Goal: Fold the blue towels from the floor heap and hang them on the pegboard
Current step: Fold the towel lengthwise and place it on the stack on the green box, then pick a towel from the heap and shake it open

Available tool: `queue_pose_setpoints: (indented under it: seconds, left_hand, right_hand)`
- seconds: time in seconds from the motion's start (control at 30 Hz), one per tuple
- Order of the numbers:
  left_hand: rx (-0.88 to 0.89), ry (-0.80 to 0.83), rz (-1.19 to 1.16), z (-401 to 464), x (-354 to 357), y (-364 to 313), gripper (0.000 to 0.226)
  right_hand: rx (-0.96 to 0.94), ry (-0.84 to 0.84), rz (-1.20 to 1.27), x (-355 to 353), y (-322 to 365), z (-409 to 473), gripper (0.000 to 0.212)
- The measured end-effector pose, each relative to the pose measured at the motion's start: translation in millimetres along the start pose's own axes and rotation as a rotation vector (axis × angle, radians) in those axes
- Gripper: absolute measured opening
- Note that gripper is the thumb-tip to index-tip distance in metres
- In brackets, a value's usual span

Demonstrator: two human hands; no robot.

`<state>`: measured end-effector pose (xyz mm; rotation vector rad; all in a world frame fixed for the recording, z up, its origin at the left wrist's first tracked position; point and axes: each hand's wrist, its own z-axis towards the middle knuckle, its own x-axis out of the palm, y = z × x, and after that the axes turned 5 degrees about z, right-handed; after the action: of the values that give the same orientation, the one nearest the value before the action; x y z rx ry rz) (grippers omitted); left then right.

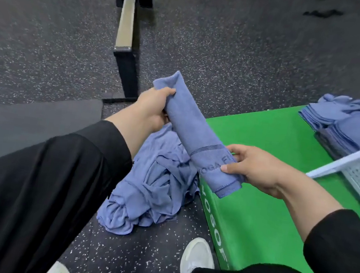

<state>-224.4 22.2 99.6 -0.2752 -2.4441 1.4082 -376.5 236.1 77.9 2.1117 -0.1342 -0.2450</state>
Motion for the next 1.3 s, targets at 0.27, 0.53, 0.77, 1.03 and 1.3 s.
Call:
queue_pose_setpoints:
  seconds: [0.27,0.53,0.77,1.03,1.3]
  left_hand:
    - [-0.107,0.048,0.091,68.0,77.8,64.0,0.009]
    - [0.004,0.06,0.582,122.1,103.8,90.8,0.037]
    - [0.534,0.411,1.564,85.7,77.8,210.2,0.04]
    - [0.555,0.788,1.959,52.5,66.7,245.2,0.048]
    - [0.434,0.554,1.874,48.6,-45.7,187.1,0.021]
  right_hand:
    - [0.064,-0.321,0.036,-36.6,-84.5,28.8,0.022]
    - [0.17,-0.387,-0.135,-51.5,-133.4,87.1,0.048]
    - [-0.019,-0.446,-0.976,-26.4,-174.5,104.2,0.045]
    - [0.038,-0.222,-1.243,-23.9,-165.5,109.5,0.015]
    - [-0.11,0.035,-1.276,19.9,-73.5,140.9,0.027]
